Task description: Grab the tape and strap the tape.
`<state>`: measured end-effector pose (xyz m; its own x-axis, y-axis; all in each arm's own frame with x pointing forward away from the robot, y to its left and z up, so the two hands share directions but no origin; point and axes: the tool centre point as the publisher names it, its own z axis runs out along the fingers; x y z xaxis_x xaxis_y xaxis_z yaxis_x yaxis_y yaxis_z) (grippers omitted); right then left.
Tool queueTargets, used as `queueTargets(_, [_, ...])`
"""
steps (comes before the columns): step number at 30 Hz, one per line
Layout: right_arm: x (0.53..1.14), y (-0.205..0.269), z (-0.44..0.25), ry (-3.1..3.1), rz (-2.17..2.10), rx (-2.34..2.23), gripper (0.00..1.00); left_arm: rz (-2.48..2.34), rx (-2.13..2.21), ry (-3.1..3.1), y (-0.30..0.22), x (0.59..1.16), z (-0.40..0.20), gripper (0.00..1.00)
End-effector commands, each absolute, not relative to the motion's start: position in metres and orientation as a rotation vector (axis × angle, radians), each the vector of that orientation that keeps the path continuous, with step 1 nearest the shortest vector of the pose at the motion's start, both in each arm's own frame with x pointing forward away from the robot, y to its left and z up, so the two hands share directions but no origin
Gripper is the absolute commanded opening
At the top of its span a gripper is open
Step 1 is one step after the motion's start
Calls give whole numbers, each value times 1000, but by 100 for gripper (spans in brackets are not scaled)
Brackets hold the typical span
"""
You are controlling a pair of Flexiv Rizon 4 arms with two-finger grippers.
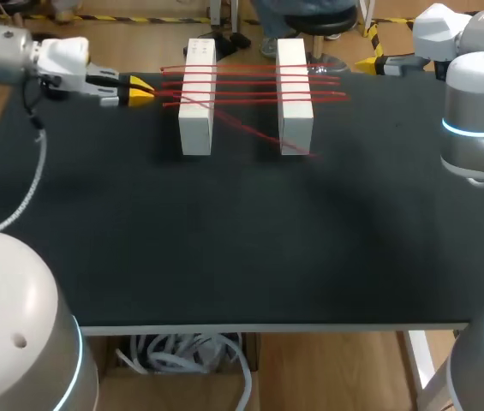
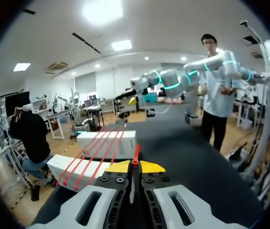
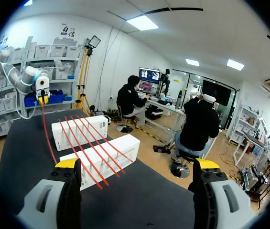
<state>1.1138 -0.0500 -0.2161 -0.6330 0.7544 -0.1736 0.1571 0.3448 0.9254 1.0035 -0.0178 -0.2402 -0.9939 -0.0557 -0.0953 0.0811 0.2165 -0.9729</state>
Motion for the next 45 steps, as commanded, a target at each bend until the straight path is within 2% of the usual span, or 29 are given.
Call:
queueTargets(1, [1114, -50, -216, 2013, 1291, 793, 100, -2007, 25, 2256, -14, 989, -247, 0])
queueTargets(20, [1114, -50, -216, 2013, 1291, 793, 100, -2429, -5, 1934, -15, 973, -237, 0])
queueTargets(45, [1114, -50, -216, 2013, 1291, 793, 100, -2475, -62, 1749, -11, 957, -205, 0])
